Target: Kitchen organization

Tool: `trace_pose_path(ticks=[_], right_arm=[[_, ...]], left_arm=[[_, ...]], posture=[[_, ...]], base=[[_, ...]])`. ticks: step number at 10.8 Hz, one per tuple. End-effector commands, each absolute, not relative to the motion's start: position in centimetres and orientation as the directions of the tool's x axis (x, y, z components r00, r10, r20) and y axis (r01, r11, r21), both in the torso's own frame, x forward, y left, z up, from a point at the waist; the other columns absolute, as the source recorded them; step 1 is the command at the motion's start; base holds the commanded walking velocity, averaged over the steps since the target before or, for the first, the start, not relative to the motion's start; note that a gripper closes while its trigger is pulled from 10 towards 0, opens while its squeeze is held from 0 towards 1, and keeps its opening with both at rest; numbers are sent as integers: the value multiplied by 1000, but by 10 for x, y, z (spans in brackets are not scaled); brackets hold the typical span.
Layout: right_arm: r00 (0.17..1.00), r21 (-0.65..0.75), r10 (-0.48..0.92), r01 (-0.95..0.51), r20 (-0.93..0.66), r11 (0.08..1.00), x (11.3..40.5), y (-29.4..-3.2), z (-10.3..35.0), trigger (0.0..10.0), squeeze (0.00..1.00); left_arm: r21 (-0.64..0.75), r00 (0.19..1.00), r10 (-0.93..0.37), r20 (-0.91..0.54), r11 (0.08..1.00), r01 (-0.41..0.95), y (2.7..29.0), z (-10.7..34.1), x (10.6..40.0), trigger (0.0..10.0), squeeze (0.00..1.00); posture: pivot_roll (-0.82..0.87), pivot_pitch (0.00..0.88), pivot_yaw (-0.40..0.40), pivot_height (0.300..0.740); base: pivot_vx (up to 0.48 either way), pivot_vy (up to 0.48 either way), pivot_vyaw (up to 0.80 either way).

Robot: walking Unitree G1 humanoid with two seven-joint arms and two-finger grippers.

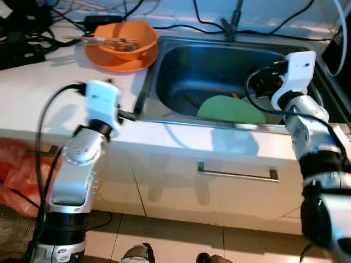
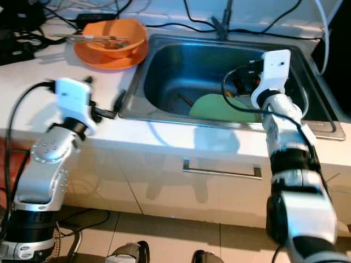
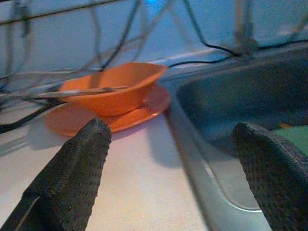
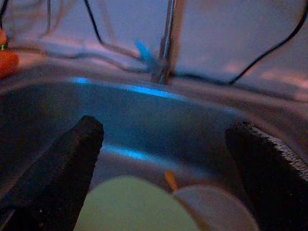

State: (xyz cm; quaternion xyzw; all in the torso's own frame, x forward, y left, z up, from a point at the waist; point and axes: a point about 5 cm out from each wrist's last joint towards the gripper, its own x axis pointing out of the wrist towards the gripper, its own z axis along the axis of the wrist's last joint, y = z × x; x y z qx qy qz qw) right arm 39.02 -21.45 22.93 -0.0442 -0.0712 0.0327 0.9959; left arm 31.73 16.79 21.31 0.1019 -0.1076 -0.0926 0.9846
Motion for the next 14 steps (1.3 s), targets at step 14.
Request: trace_pose_path(ticks=[14], right_arm=[[953,-42,120,-113,279,993,345,-136,240,10000,0]], left_arm=[[44,908,-82,411,997,70,143,238,302,10000,0]], posture=[[30,51,-3,740]], base=[[111,0,0]])
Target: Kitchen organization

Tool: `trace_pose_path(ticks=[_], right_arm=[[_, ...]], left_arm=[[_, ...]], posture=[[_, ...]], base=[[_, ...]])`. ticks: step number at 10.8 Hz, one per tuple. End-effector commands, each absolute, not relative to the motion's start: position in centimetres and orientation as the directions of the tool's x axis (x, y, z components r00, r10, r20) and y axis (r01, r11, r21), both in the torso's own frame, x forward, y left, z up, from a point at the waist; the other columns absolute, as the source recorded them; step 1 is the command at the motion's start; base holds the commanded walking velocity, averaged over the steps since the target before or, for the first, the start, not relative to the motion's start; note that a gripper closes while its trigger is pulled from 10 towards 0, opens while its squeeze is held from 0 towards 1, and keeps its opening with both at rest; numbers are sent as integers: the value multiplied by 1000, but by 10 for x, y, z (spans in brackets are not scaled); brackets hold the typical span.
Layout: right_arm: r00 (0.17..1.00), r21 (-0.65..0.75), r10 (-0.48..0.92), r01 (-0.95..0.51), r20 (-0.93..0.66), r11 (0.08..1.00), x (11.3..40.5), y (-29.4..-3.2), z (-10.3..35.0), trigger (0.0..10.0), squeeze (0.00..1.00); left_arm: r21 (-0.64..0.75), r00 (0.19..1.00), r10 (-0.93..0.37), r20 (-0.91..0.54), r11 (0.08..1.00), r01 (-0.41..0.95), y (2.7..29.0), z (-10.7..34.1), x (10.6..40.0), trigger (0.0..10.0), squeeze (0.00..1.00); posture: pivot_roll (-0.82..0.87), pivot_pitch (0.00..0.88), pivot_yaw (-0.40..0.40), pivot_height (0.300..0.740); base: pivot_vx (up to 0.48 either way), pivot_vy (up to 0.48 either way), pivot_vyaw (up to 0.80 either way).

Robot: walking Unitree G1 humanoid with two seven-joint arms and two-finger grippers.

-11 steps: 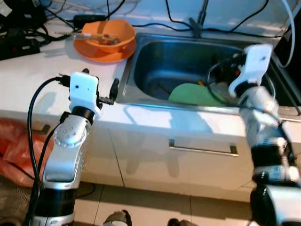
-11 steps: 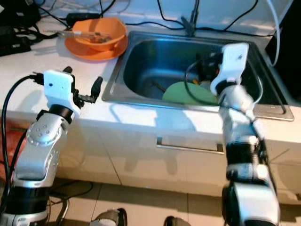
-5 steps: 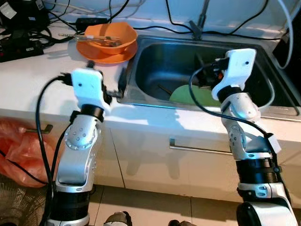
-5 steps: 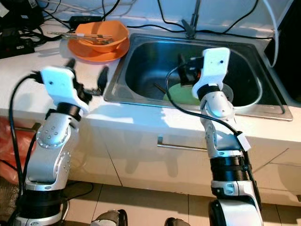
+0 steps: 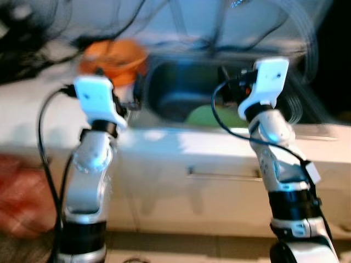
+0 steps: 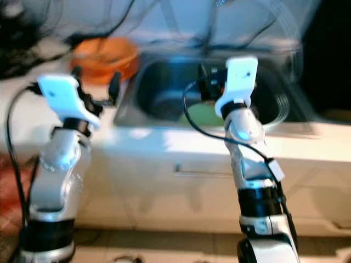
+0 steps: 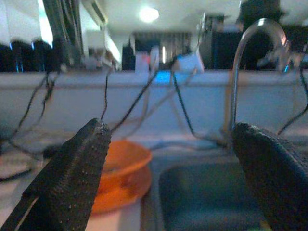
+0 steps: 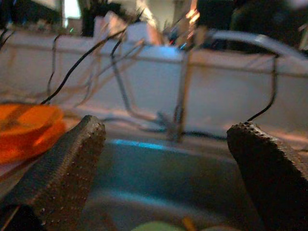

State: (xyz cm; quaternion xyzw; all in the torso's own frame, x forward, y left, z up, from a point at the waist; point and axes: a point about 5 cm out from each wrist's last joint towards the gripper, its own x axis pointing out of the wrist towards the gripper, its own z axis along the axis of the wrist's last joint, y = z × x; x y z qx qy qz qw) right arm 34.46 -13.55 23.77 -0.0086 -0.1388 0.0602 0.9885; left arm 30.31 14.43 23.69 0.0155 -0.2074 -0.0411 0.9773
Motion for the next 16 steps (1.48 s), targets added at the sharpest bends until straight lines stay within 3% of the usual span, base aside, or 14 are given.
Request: trace_pose_path(ticks=[1,6,16], right_arm=[[955,-30,113,-109,276,994,345,-137,240,10000,0],[965,-27,86,-82,246,996,348,-141,237,10000,0],[981,22,73,-78,181,997,351,-142,226,10000,0]], left_arm=[[42,909,-78,410,997,67,144,237,302,10000,0],[24,916,-72,395,997,67,143,235,304,10000,0],[43,961,40,275,998,-54,159,217,313,10000,0]], posture=[[29,52,-2,740],[25,52,-3,740],[31,65,-5,740]], base=[[458,0,0],[426,0,0],[0,0,0]])
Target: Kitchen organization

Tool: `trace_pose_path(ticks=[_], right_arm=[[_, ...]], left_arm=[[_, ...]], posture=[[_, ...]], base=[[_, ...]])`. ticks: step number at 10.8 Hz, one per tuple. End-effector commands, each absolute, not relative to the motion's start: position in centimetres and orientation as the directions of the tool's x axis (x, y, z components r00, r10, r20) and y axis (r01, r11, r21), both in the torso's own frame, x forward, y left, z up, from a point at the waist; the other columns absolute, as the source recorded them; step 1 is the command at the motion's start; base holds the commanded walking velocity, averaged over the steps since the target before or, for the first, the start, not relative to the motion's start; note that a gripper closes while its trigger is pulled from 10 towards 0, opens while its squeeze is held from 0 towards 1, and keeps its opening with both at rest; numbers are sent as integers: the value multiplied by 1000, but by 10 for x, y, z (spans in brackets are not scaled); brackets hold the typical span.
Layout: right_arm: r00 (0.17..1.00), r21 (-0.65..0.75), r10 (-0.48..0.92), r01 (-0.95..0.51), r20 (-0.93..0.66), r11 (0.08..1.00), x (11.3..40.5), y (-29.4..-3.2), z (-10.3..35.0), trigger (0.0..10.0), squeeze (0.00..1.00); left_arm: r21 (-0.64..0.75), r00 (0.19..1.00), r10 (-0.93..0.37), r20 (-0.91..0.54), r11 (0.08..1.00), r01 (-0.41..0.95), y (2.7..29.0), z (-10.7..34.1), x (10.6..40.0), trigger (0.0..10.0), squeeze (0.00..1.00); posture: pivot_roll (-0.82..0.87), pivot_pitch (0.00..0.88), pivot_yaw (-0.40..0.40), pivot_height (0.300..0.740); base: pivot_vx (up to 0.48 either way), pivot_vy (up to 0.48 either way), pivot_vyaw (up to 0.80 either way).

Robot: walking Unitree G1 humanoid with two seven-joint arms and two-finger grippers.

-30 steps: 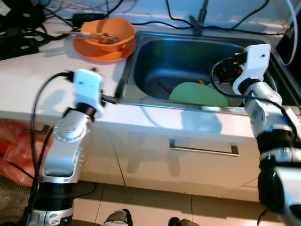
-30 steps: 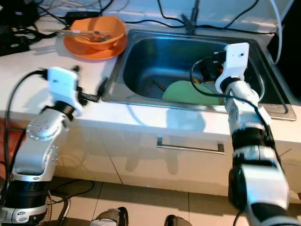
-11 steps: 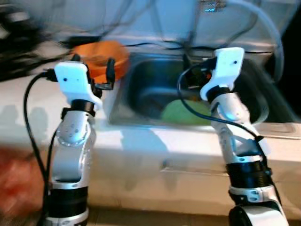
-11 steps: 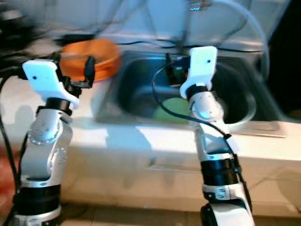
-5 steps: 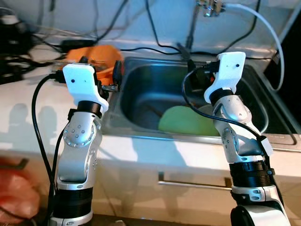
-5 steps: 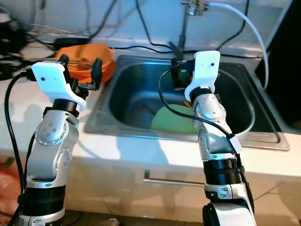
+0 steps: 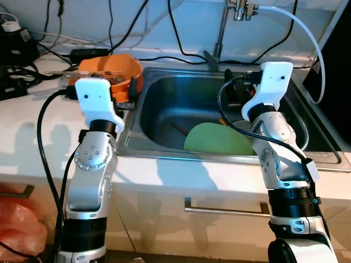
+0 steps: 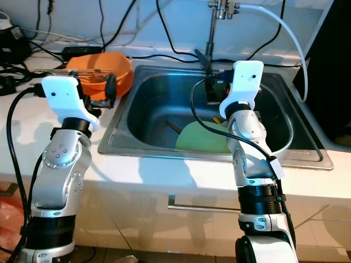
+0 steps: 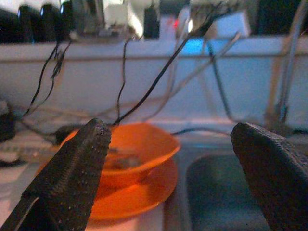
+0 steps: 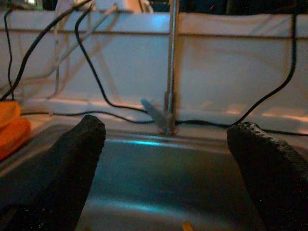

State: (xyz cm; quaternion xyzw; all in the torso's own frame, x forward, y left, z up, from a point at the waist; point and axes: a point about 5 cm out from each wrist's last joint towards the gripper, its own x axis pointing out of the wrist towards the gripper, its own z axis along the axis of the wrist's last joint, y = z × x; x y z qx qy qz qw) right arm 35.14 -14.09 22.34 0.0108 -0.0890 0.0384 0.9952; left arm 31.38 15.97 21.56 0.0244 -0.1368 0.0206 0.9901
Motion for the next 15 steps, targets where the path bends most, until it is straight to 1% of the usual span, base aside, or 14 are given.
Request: trace_pose_path(ticks=[1,2,3,5,6,7,9,10,12,14,15], right_arm=[[982,-3,90,-91,168,996,351,-141,224,10000,0],[981,9,100,-102,164,995,351,-140,224,10000,0],[981,15,109,-113,162,994,351,-141,223,10000,0],[981,19,117,-122,153,992,352,-141,223,10000,0],[980,45,134,-142,150,989,351,-139,223,10000,0],[960,66,238,-250,145,966,347,-129,224,10000,0],[904,7,421,-423,73,906,335,-116,218,10000,0],[887,-26,459,-458,47,888,332,-115,214,10000,0],[873,-60,488,-486,12,872,327,-117,210,10000,0],[838,-63,546,-545,1,836,320,-109,210,10000,0],[824,-69,566,-565,4,822,317,-105,211,10000,0]], left_arm=[[52,970,80,231,994,-94,168,211,319,10000,0],[66,975,93,204,992,-108,173,207,322,10000,0],[128,987,117,111,983,-131,187,193,332,10000,0],[224,994,106,39,968,-112,199,182,343,10000,0],[260,996,87,2,962,-84,201,177,347,10000,0],[271,998,65,-28,961,-55,202,173,352,10000,0],[320,999,8,-38,948,4,198,175,361,10000,0],[326,1000,8,-30,945,2,199,177,363,10000,0],[338,997,-18,-79,940,44,200,178,372,10000,0],[327,991,-51,-127,941,91,201,181,381,10000,0],[325,990,-53,-131,941,93,203,183,384,10000,0]], posture=[[31,67,-5,740],[31,67,-5,740],[37,66,-5,740],[43,73,-1,740],[46,71,5,740],[46,70,10,740],[41,71,18,740],[38,72,20,740],[34,76,21,740],[35,78,28,740],[33,78,30,740]], base=[[0,0,0],[0,0,0],[0,0,0],[0,0,0],[0,0,0],[0,0,0],[0,0,0],[0,0,0],[0,0,0],[0,0,0],[0,0,0]])
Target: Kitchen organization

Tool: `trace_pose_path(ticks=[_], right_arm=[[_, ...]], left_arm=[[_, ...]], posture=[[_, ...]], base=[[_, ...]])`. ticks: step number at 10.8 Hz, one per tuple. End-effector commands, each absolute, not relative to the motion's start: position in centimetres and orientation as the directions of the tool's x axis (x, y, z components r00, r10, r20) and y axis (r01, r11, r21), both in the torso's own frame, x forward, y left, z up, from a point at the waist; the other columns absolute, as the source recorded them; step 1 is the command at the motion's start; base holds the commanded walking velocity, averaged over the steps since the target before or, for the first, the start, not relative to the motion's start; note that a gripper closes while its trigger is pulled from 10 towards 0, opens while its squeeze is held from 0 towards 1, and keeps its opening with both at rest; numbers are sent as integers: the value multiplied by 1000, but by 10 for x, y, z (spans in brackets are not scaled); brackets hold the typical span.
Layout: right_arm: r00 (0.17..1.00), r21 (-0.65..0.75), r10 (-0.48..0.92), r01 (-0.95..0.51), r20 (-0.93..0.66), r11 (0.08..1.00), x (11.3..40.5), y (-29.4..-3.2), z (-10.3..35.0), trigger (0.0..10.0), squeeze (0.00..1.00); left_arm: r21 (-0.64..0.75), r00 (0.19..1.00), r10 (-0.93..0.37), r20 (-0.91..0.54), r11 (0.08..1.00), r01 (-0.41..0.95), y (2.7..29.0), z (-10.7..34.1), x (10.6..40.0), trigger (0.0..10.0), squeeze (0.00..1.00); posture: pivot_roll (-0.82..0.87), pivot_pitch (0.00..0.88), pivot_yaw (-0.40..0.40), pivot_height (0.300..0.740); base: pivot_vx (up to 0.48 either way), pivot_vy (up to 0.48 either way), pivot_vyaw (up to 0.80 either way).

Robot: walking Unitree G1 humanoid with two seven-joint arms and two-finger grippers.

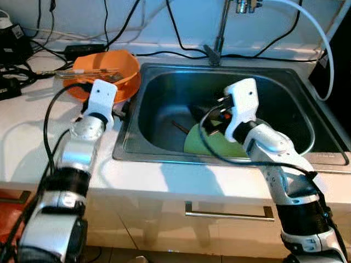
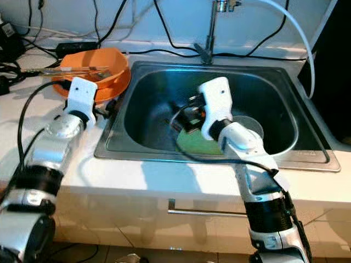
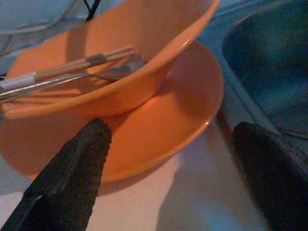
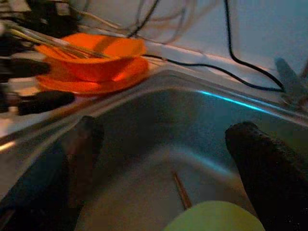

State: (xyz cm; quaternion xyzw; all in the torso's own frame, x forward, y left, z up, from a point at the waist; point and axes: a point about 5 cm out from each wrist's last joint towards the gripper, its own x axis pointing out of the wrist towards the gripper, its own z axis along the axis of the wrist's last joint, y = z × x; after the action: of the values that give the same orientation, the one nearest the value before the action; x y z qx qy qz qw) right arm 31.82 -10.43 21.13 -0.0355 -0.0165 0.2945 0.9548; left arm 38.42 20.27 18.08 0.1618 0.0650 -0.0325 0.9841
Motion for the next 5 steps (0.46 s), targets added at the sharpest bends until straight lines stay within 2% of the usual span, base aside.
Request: trace_pose_path(ticks=[1,5], right_arm=[[801,-69,598,-596,8,800,313,-100,212,10000,0],[773,-69,634,-633,-4,771,306,-97,213,10000,0]], left_arm=[[297,989,-49,-139,951,88,205,184,387,10000,0],[268,987,-30,-156,961,71,214,187,396,10000,0]], posture=[[32,79,33,740],[16,83,29,740]], base=[[0,0,0],[0,0,0]])
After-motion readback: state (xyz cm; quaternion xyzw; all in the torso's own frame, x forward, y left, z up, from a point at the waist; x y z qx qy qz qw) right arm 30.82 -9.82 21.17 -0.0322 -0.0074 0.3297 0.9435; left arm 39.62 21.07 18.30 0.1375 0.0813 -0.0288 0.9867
